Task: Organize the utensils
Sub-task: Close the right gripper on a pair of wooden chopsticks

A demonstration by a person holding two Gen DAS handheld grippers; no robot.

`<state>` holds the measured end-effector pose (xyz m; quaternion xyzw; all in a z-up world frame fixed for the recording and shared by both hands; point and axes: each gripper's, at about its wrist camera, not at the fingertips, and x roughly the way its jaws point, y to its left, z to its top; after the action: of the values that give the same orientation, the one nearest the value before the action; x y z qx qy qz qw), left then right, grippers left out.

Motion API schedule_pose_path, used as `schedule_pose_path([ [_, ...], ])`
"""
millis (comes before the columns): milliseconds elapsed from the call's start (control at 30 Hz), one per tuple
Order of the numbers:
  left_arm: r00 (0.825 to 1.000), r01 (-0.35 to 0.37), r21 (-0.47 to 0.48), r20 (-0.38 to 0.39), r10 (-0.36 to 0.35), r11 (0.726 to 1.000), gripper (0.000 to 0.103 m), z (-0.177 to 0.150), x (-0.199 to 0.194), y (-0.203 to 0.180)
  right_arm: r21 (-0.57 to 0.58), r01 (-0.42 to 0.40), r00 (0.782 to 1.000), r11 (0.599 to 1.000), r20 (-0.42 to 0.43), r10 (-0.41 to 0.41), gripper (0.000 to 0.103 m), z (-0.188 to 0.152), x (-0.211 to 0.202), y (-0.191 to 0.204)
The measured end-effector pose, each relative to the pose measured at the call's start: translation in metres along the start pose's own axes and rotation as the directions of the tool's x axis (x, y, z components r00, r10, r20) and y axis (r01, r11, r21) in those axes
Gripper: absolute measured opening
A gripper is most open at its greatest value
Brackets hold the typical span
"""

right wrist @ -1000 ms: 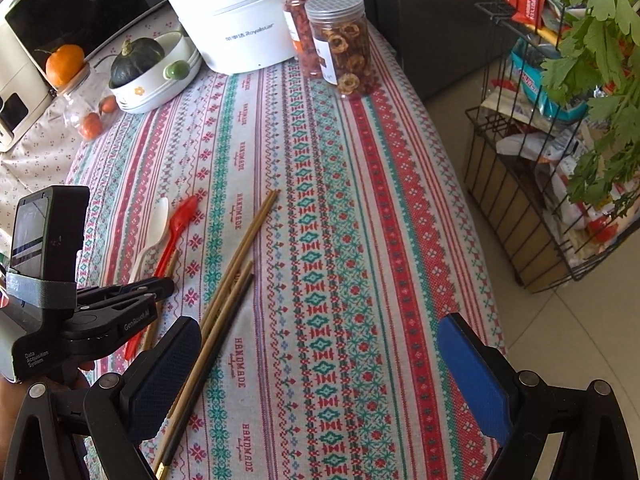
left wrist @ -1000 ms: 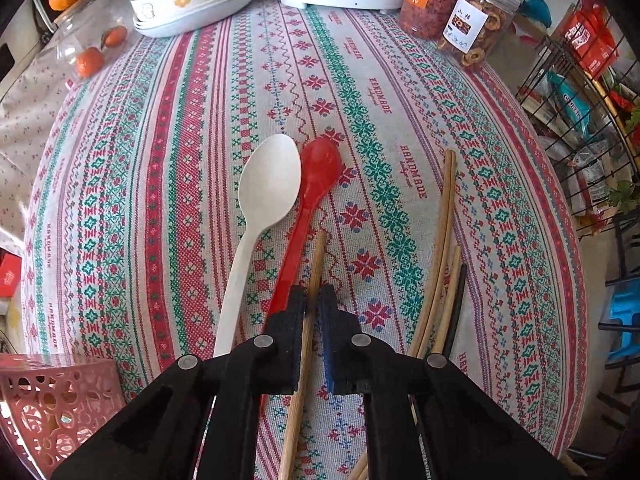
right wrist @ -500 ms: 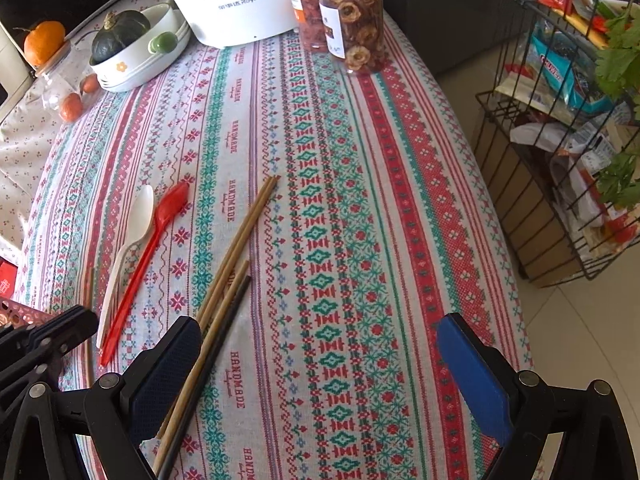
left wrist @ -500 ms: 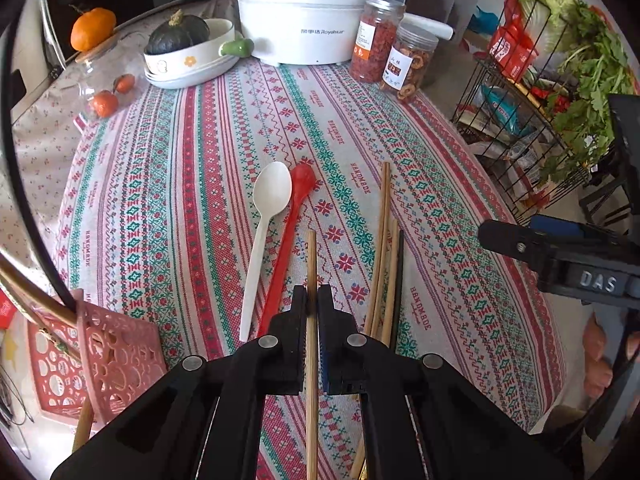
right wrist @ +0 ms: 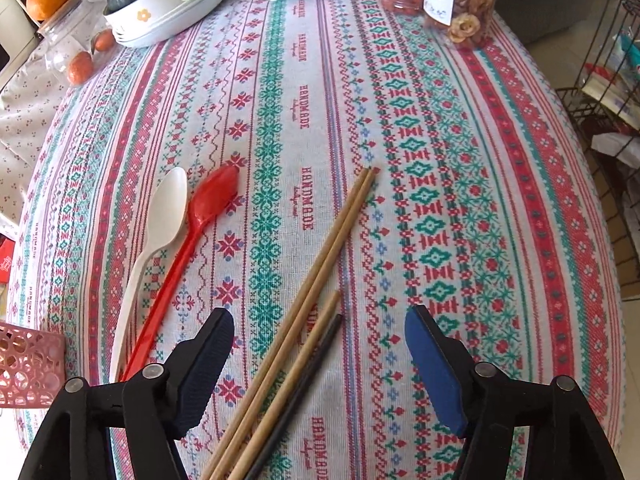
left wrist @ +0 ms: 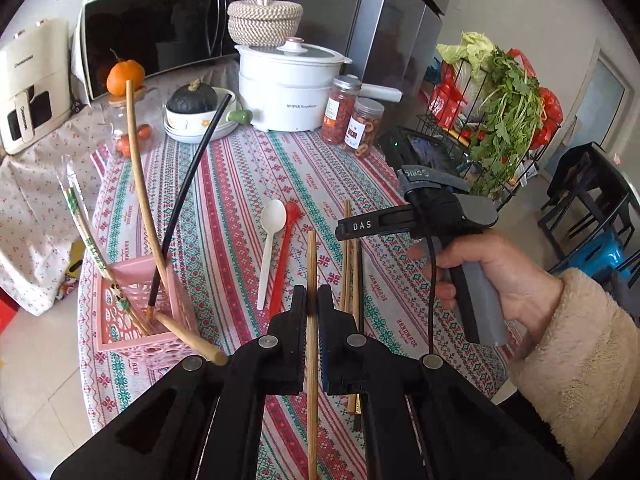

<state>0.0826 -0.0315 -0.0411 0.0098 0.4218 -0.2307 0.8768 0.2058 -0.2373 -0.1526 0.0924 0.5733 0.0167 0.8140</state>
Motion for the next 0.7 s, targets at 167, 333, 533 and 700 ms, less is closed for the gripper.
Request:
schedule_pose_path([
  [167,1.0,0.014,-0.021,0.027,-0.013,1.0,0.005,-0.005,-0.019,0.016,0.04,0.022,1.0,0.999,-0.016,-0.021,0.054,0.013,0.024,0.003],
  [333,0.998,0.026,-0.038,0.05,-0.024,0.999,0.005,-0.005,-0.031,0.026,-0.003,0.113,0.993,0.994,0.037,-0.112,0.034,0.02,0.029,0.019],
  [533,0.996,0.028,-0.056,0.08,-0.024,0.998,0.005,-0.006,-0.04,0.033,0.033,0.017,0.998,0.999,0.062,-0.019,0.011,0.017,0.026,0.018],
  [700,0.991,0.016,-0.041,0.136,-0.01,0.999,0.005,-0.008,-0.058,0.033,0.071,-0.132,0.981,0.989,0.151,0.121,0.009,0.009,-0.007,0.012],
])
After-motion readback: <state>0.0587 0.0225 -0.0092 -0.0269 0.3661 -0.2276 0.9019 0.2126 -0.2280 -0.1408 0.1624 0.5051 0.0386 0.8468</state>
